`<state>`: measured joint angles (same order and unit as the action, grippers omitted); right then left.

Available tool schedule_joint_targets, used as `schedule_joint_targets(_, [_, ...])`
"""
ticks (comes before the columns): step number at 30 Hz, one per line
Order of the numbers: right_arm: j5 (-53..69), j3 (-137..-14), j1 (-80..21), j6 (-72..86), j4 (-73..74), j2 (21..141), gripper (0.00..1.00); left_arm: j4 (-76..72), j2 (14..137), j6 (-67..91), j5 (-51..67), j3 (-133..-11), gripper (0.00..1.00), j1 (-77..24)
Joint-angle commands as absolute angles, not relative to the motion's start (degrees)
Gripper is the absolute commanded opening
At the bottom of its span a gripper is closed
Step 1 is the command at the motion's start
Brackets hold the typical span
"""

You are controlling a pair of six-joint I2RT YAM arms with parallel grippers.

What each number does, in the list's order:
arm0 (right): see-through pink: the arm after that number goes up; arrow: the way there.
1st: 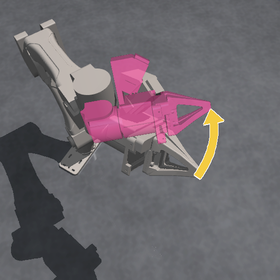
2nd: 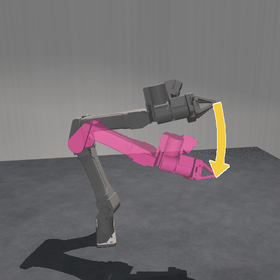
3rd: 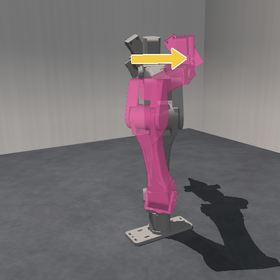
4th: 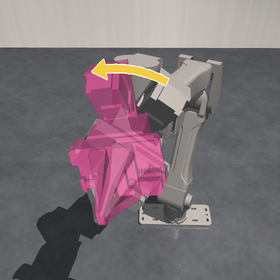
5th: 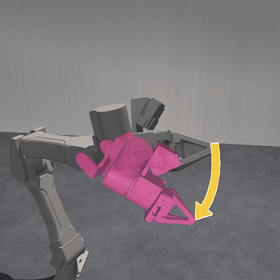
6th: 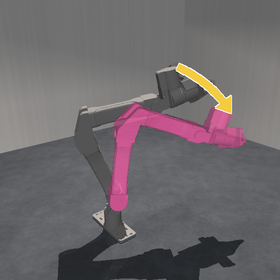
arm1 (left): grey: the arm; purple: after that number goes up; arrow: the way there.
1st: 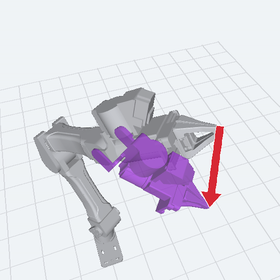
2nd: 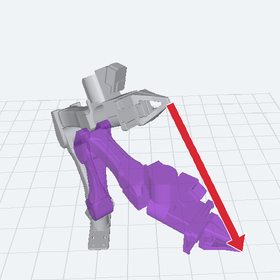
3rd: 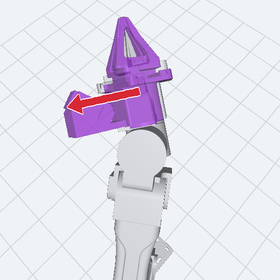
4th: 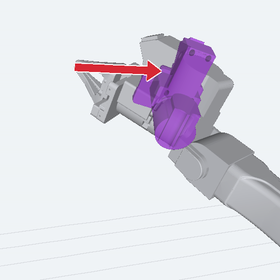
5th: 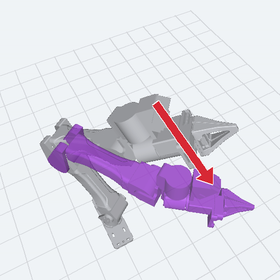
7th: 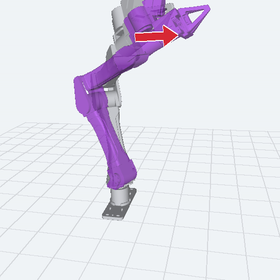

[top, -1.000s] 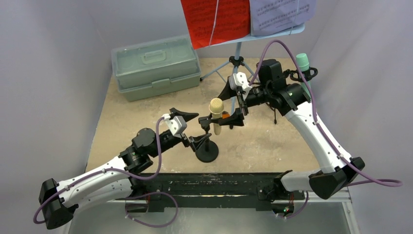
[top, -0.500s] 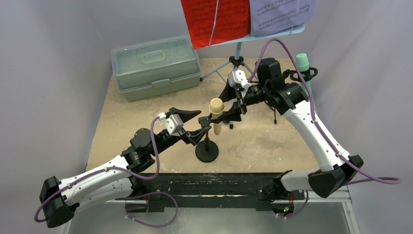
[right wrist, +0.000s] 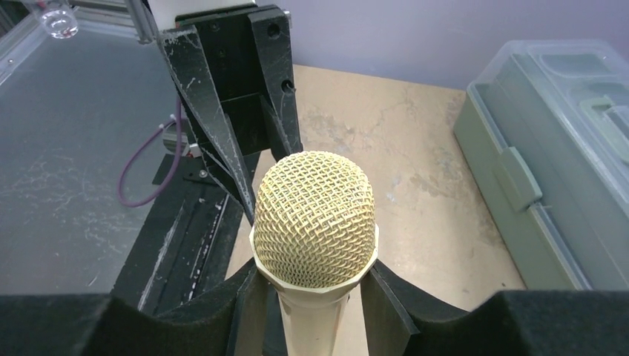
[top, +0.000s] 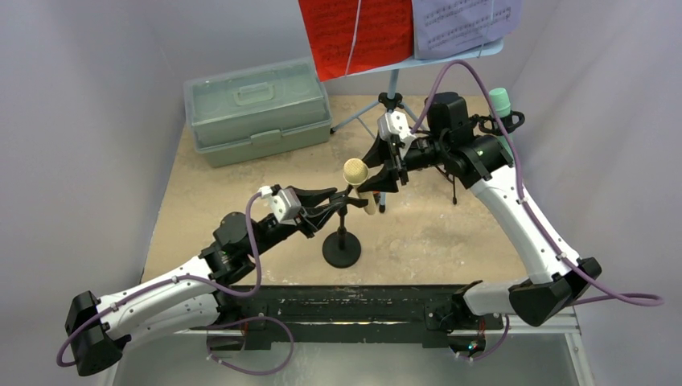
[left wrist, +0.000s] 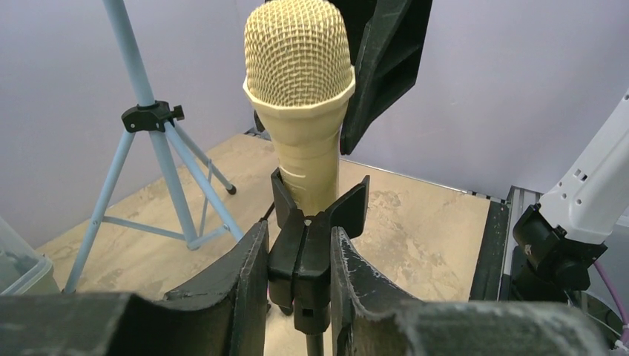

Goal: Pack up the instrument practice props
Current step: Remove the microphone from the microphone stand.

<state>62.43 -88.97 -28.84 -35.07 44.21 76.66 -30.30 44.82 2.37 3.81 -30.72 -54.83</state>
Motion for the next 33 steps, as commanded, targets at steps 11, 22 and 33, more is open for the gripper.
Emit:
schedule_joint_targets(11, [64.34, -86.18, -21.71, -34.88, 46.17, 66.4, 0.16, -28.19, 43.97, 4.54, 3.05, -32.85, 0.57, -54.84])
schedule_joint_targets(22, [66.62, -76.83, -14.49, -33.71, 46.14, 56.6, 0.13, -18.19, 37.43, 7.05, -2.84, -34.1, 0.94, -54.87])
schedule_joint_targets(33, [66.01, -69.47, -12.6, -29.13, 43.91, 51.37, 0.13, -4.75, 25.27, 16.54, -7.17, -32.75, 0.98, -54.9])
